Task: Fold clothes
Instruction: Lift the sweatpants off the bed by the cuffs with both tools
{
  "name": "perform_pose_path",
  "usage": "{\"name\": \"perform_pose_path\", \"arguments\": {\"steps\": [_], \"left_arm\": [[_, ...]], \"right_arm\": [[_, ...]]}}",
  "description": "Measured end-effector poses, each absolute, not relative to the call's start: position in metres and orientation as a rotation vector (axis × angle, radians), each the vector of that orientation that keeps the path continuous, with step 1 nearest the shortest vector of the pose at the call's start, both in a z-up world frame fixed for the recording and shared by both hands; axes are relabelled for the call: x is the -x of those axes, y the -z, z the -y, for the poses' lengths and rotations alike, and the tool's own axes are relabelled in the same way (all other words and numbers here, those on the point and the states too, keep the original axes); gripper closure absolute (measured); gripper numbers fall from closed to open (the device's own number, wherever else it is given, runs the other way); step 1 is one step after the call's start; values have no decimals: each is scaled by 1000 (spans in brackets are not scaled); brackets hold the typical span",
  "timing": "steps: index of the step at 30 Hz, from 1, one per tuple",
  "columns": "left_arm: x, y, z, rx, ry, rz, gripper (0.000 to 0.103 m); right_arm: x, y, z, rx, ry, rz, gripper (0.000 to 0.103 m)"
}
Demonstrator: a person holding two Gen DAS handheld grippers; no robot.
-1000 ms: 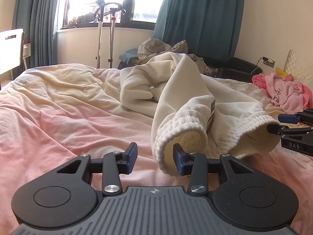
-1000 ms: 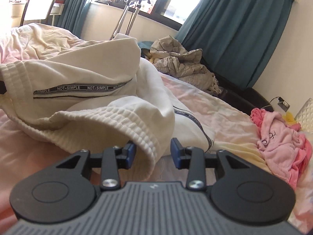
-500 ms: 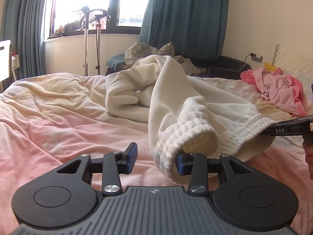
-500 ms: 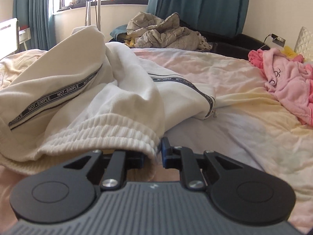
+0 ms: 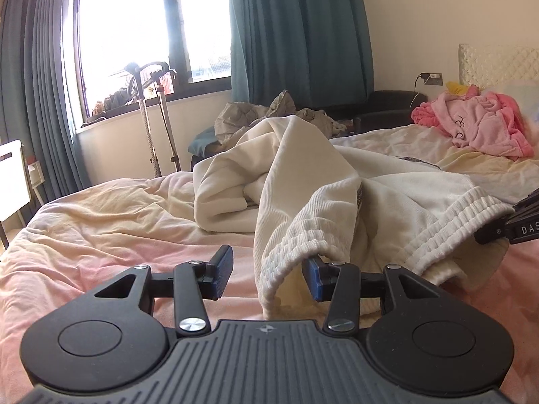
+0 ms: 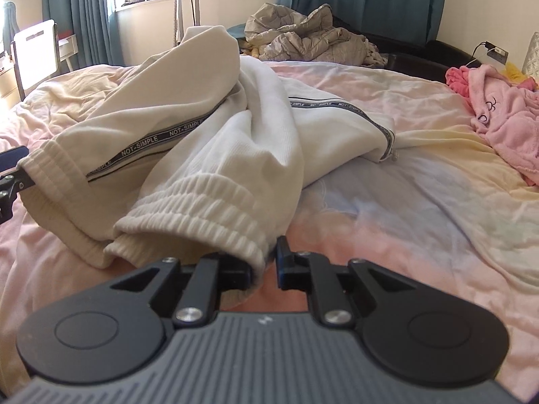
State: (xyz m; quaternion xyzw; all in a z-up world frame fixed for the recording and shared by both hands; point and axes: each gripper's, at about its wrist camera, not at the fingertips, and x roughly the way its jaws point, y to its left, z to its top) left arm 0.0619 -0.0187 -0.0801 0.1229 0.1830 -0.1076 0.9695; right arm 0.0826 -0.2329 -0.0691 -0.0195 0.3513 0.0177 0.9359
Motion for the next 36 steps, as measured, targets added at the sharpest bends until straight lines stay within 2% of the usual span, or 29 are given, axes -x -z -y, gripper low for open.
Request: {"name": "perform_pose_path", "arguments": {"steps": [6,11,17,23,24,27,31,36], "left_arm": [[-57,88,27,-316,238,-398,53],[-53,93,37,-382,224,-338,53],[-79,96,45,-411,167,-305,54],[-115,90,41,-306,132,-315,66],[-120,89,41,-294,131,-316,70],[-135,81,38,-214,137,-340,90],[-153,60,22,-21,149,-372,92],[-163,8,-6,195,155,-330,92]], "right_arm": [[-84,70,229,150,11,-669,85],[-85,70,225,235,29,-616,73],[-94,80,223,270,23,-591,72],[-97,85,222,284,30,-556,73],[-98,85,222,277,31,-552,74],[-100,85,225,232,37,-544,79],[-104,88,234,149,53,-546,81],[-105,90,248,-42,44,-596,90]]}}
